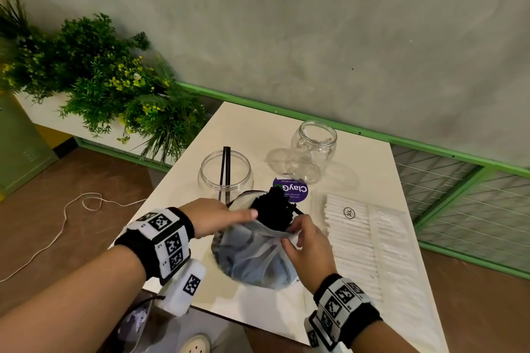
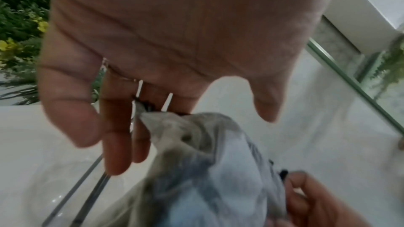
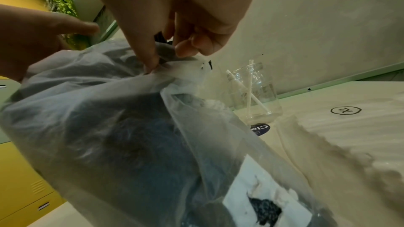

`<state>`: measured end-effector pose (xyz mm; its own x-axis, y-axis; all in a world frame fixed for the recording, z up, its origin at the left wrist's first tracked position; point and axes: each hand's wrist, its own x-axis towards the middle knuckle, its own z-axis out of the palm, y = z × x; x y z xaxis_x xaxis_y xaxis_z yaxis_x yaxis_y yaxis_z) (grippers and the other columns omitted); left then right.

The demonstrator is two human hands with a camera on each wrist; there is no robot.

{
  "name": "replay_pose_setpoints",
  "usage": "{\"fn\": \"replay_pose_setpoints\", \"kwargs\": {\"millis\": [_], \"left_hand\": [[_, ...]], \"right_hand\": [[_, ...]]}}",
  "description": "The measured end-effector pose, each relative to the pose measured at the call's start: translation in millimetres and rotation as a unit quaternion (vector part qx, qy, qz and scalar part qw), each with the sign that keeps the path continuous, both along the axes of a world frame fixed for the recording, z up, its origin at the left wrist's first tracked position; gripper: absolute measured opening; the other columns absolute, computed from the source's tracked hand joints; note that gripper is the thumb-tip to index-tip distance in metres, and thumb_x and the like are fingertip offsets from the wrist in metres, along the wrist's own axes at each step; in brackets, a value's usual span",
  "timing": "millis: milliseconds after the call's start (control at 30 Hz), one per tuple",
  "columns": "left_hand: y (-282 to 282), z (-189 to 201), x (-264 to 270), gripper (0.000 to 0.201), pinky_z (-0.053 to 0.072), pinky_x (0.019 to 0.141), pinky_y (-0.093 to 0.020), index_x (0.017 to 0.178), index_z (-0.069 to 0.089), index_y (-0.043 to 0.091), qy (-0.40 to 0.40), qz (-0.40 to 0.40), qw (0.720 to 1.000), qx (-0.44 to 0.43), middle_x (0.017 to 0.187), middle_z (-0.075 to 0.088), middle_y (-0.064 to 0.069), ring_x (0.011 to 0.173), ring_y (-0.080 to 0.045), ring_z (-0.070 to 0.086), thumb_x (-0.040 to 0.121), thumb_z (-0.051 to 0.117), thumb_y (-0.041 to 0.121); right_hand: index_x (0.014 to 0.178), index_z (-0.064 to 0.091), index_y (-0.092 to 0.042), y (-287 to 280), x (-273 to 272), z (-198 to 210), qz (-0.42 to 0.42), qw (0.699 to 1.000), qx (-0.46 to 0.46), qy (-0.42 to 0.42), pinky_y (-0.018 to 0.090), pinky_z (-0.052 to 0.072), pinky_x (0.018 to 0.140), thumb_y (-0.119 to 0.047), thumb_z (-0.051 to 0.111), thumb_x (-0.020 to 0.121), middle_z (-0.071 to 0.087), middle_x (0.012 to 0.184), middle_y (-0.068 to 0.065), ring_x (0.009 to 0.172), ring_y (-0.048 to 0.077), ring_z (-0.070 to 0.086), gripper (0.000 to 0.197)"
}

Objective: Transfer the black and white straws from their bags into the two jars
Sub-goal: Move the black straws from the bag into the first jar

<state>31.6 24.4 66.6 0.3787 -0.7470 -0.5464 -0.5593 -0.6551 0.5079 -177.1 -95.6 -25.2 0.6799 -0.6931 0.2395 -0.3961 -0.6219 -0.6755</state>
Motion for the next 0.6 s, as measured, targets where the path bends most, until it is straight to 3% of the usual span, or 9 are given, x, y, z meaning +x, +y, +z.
{"fn": "replay_pose_setpoints", "kwargs": {"millis": [67,133,200,233,300,400,467,533,600], "left_hand": [[0,-7,-2,0.082,0.051,0.082,-0.032,0.097,0.064,0.021,-0.089,-0.062,0.994,0.014,0.095,0.066,0.001,0.087,-0.015,0.061,0.051,0.051,0.087],[0,-16,-4,0.078,0.048,0.082,-0.030,0.115,0.057,0.022,-0.136,-0.065,0.988,-0.027,0.108,0.062,-0.002,0.097,-0.018,0.059,0.055,0.067,0.070],[0,-24,-9,0.081,0.046,0.084,-0.028,0.131,0.044,0.020,-0.121,-0.056,0.989,-0.063,0.118,0.060,-0.005,0.106,-0.022,0.058,0.063,0.076,0.051],[1,-26,-12,0.077,0.046,0.083,-0.027,0.130,0.043,0.019,-0.099,-0.046,0.991,-0.073,0.118,0.061,-0.004,0.105,-0.022,0.058,0.066,0.077,0.045],[2,-32,-15,0.061,0.047,0.080,-0.028,0.122,0.048,0.019,-0.067,-0.016,0.993,-0.097,0.112,0.065,-0.004,0.100,-0.023,0.060,0.070,0.076,0.037],[4,-34,-19,0.035,0.042,0.070,-0.028,0.105,0.054,0.015,-0.068,0.034,0.984,-0.164,0.097,0.065,-0.004,0.091,-0.024,0.060,0.077,0.070,0.027],[5,-35,-21,0.027,0.037,0.063,-0.024,0.096,0.052,0.016,-0.065,0.085,0.969,-0.223,0.088,0.061,0.000,0.083,-0.021,0.056,0.078,0.071,0.024],[7,-35,-20,0.026,0.033,0.055,-0.015,0.083,0.047,0.024,-0.056,0.127,0.958,-0.252,0.080,0.059,0.005,0.077,-0.017,0.054,0.078,0.073,0.023],[10,-37,-16,0.030,0.031,0.052,-0.012,0.077,0.044,0.027,-0.048,0.138,0.960,-0.237,0.075,0.057,0.009,0.075,-0.016,0.054,0.078,0.073,0.028]], "right_hand": [[0.095,0.055,-0.024,2,2,-1,0.023,1.000,-0.007,0.002,0.019,0.038,0.066,-0.030,0.058,0.082,0.057,0.085,-0.011,0.075,0.005,0.049,0.015],[0.101,0.061,-0.020,4,4,-4,0.062,0.998,-0.013,0.011,0.018,0.038,0.074,-0.041,0.053,0.082,0.055,0.091,-0.012,0.082,0.008,0.049,0.030],[0.105,0.062,-0.017,5,7,-9,0.097,0.994,-0.008,0.045,0.018,0.036,0.081,-0.051,0.055,0.078,0.052,0.098,-0.010,0.090,0.012,0.047,0.043],[0.105,0.062,-0.016,5,8,-11,0.106,0.992,-0.004,0.070,0.020,0.036,0.082,-0.054,0.056,0.075,0.051,0.099,-0.008,0.092,0.015,0.047,0.048],[0.096,0.061,-0.013,5,12,-15,0.109,0.990,-0.008,0.086,0.026,0.038,0.078,-0.050,0.057,0.073,0.053,0.096,-0.002,0.090,0.021,0.049,0.044],[0.079,0.054,-0.018,5,25,-6,0.091,0.996,-0.007,-0.003,0.026,0.036,0.067,-0.018,0.057,0.076,0.050,0.081,-0.005,0.077,0.018,0.049,0.004],[0.077,0.049,-0.020,5,34,9,0.091,0.992,-0.007,-0.081,0.021,0.035,0.066,-0.005,0.055,0.073,0.046,0.079,-0.009,0.073,0.012,0.045,0.016],[0.081,0.052,-0.018,3,38,16,0.098,0.988,-0.021,-0.115,0.019,0.037,0.069,-0.009,0.052,0.076,0.048,0.083,-0.008,0.076,0.012,0.046,0.010],[0.087,0.057,-0.015,-1,34,13,0.110,0.989,-0.061,-0.079,0.022,0.040,0.075,-0.019,0.053,0.081,0.053,0.088,-0.003,0.081,0.014,0.048,0.009]]}}
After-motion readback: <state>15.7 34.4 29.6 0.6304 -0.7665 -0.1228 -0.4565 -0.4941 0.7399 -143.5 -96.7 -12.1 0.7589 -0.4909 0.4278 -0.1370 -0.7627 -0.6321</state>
